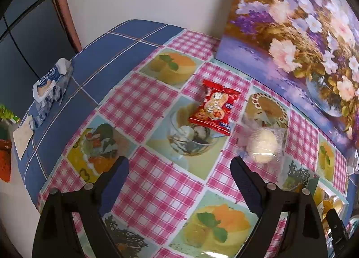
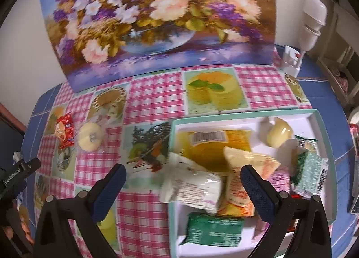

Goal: Organize snacks
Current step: 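Move both tools back toward the red bag and the bun, then grasp the red peanut-print bag with the left tool while the right tool grasps the bagged bun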

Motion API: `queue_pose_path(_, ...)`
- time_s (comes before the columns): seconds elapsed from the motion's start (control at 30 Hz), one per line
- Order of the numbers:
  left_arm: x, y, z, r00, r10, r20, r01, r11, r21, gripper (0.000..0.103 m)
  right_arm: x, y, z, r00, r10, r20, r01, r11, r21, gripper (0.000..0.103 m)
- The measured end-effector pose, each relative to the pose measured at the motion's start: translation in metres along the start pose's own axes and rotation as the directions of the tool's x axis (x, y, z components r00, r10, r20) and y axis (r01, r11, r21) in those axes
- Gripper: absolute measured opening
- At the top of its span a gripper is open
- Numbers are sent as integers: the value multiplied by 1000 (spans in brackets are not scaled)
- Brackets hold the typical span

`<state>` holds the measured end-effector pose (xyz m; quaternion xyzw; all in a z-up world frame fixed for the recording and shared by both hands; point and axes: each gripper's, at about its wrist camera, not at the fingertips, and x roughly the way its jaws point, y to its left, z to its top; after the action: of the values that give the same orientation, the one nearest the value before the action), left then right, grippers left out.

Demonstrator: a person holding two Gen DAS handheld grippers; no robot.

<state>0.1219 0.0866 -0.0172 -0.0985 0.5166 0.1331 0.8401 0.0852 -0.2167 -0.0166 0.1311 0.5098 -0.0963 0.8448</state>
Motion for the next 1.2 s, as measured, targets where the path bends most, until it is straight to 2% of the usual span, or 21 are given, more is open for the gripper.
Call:
queue_pose_path(0.43, 8, 36, 10, 1000, 13, -3, -13, 998, -63, 92, 11, 40, -8, 999, 21, -30, -23, 996, -83, 103)
queue_pose_path(0.63, 15, 39, 13, 1000, 5, -9, -6, 998, -66, 92, 22, 54, -6, 998, 37, -43, -42, 994, -101, 103)
queue_pose_path(0.9, 30, 31, 20, 999, -32, -21, 32, 999, -36, 92, 41, 79, 0, 995, 81, -52, -87, 987, -138, 103)
queue_pose_path(1.03, 44, 27, 25, 996, -87, -35, 86, 996, -22, 92, 55, 92, 2, 992, 113, -59, -120, 983, -141, 103)
queue_pose_path(1.2, 59, 17, 31, 993, -108, -37, 109, 994, 24, 92, 73, 105, 6, 985, 162, -64, -169, 977, -133, 103)
